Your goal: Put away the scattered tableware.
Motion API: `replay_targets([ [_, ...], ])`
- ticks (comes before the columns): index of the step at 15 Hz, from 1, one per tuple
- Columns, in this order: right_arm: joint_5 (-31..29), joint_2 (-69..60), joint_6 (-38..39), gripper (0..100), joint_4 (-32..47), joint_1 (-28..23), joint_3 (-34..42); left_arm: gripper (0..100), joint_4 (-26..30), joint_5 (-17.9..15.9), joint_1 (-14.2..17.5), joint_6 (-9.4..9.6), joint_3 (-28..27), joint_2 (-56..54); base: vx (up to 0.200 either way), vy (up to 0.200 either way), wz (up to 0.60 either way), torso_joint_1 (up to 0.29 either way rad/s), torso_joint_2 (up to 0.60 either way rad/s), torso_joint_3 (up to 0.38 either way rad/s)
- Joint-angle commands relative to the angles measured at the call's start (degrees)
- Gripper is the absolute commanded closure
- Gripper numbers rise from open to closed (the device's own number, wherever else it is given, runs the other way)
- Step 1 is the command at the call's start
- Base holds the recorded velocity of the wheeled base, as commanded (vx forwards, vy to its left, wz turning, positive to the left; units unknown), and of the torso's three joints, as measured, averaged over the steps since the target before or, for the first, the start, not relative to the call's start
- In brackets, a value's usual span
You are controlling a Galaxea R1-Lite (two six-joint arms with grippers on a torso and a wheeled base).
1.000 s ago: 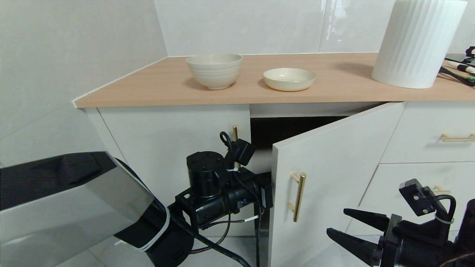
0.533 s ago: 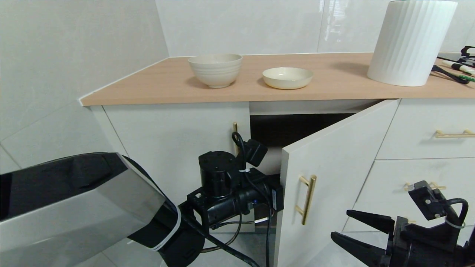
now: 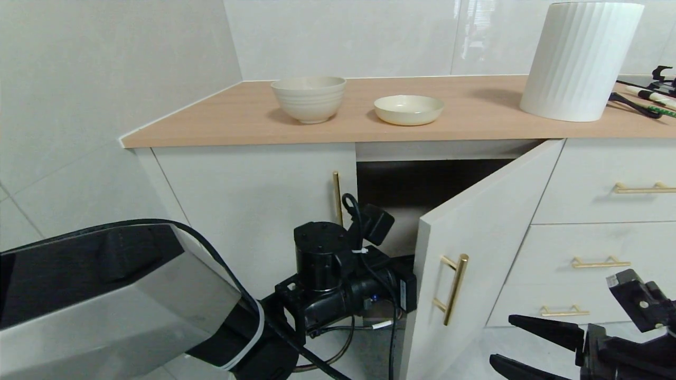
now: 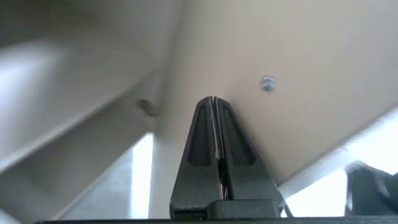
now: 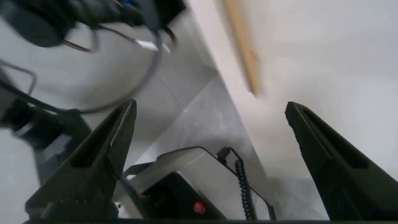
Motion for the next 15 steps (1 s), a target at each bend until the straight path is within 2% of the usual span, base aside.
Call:
replay_targets([
  [1,0.0,-5.2,0.0,0,1.4,0.0,0.0,100,0.0,0.0,-1.6,-0.03,-0.8,1.3,0.0,0.0,0.0,0.0,0.0,0.0],
  [4,0.0,-6.2,0.1,0,1.8,0.0,0.0,100,0.2,0.0,-2.4,-0.03,-1.2,1.4,0.0,0.0,0.0,0.0,0.0,0.0],
  [8,0.0,-7.2,0.1,0,2.7,0.0,0.0,100,0.4,3.3,-3.8,-0.12,-1.6,0.2,0.0,0.0,0.0,0.0,0.0,0.0],
  [9,0.0,-7.2,0.1,0,2.7,0.0,0.0,100,1.0,3.3,-4.3,-0.3,-1.5,0.0,0.0,0.0,0.0,0.0,0.0,0.0],
  [11,0.0,-7.2,0.1,0,3.3,0.0,0.0,100,2.4,3.3,-4.5,-0.3,-1.7,0.2,-0.2,0.0,0.0,0.002,0.0,0.002],
  [15,0.0,-7.8,0.1,0,3.4,0.0,0.0,100,4.4,2.9,-5.1,-0.3,-2.0,0.1,0.0,0.0,0.0,0.0,0.0,0.0],
])
